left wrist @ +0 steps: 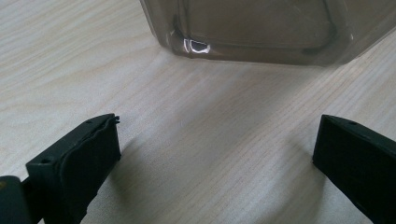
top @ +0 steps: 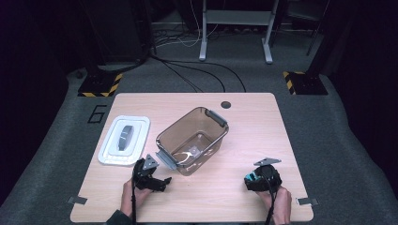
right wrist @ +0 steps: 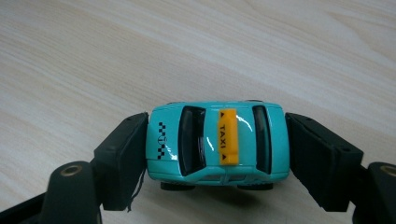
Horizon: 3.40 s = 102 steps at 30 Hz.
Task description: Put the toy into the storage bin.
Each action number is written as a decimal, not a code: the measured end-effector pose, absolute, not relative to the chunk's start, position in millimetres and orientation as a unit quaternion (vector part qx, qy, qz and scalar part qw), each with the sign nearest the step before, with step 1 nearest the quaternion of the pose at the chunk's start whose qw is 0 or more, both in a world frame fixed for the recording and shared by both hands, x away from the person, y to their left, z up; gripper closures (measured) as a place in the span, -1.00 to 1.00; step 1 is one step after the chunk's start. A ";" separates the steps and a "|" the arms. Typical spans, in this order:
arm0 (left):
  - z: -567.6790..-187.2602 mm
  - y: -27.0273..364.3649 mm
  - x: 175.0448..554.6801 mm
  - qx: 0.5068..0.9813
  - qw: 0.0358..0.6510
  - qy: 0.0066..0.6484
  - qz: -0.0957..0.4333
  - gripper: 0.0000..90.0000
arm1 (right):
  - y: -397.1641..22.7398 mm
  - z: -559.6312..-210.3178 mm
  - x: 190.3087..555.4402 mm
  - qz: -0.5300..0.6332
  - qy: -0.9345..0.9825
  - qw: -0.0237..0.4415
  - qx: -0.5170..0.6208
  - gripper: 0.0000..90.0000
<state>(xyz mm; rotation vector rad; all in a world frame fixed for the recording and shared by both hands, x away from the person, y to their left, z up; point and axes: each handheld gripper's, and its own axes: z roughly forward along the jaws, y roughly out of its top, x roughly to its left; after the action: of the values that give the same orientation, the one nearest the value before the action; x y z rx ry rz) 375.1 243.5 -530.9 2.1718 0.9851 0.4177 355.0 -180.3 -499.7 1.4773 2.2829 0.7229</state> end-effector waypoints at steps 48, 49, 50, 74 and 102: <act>-530.7 243.4 375.2 0.840 0.352 0.379 0.162 -0.98 | -131.4 -448.7 417.1 0.271 0.830 0.167 0.459 -0.46; -530.7 243.4 375.2 0.840 0.351 0.379 0.162 -0.98 | -130.4 -447.3 417.5 0.270 0.830 0.166 0.459 -0.46; -530.7 243.4 375.2 0.841 0.351 0.379 0.162 -0.98 | -130.0 -446.0 418.5 0.271 0.831 0.168 0.457 -0.46; -530.7 243.4 375.1 0.840 0.352 0.379 0.162 -0.98 | -124.2 -401.1 430.9 0.280 0.828 0.202 0.441 -0.46; -530.7 243.4 375.1 0.841 0.352 0.379 0.162 -0.98 | -124.7 -351.6 439.8 0.286 0.819 0.233 0.439 -0.46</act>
<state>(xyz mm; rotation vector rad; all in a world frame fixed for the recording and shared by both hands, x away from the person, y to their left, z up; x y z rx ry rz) 375.1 243.4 -530.7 2.1754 0.9803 0.4203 439.8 -124.7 -351.6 1.2064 2.2487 0.7864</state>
